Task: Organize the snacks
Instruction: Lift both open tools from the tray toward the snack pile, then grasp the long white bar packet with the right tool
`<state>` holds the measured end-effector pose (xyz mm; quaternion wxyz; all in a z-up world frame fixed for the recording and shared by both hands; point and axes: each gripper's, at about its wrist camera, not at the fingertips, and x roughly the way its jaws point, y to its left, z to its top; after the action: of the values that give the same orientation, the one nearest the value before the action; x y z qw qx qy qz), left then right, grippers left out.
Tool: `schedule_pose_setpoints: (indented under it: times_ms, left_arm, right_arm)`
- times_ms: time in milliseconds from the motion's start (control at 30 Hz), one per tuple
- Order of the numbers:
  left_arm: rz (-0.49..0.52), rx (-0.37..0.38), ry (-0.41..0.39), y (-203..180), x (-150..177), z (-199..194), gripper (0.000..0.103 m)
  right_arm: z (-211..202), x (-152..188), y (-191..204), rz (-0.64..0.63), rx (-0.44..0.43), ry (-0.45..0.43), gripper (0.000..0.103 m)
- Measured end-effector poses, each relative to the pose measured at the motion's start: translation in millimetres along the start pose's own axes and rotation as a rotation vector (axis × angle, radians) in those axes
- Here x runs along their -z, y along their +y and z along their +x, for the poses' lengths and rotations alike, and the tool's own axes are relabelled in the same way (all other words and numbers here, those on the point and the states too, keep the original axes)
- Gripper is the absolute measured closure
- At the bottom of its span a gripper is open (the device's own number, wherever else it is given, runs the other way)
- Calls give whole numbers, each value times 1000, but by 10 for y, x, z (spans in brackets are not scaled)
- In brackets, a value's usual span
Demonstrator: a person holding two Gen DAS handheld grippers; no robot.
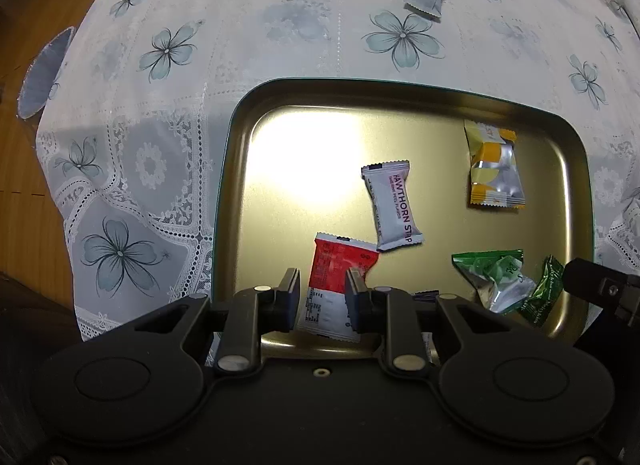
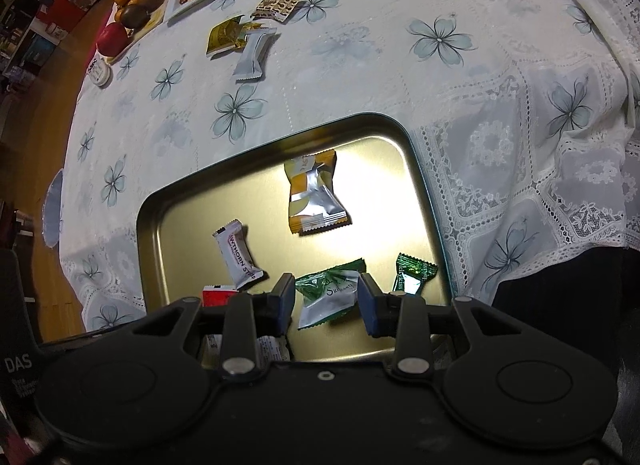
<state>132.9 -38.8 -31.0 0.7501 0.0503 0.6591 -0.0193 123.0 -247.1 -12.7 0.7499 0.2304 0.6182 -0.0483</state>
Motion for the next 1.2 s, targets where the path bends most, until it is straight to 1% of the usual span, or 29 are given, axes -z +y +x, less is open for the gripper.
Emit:
schedule_pose_setpoints:
  times_ms: [433, 633, 767, 967, 1100, 1200]
  left_arm:
    - [11, 9, 1, -36, 171, 23, 69]
    - [9, 1, 2, 9, 164, 53, 69]
    - [5, 5, 16, 50, 133, 104, 69]
    - [2, 13, 32, 105, 57, 174, 69]
    - [3, 8, 33, 122, -5, 210, 69]
    - [3, 4, 33, 137, -63, 240, 69]
  right_arm:
    - [54, 149, 7, -30, 12, 28, 66]
    - [129, 128, 40, -37, 23, 48, 66]
    - [195, 93, 78, -46, 29, 69, 66]
    - [266, -82, 150, -49, 25, 84, 66]
    - [290, -307, 230, -65, 37, 59, 66]
    - [330, -543, 284, -64, 44, 44, 65]
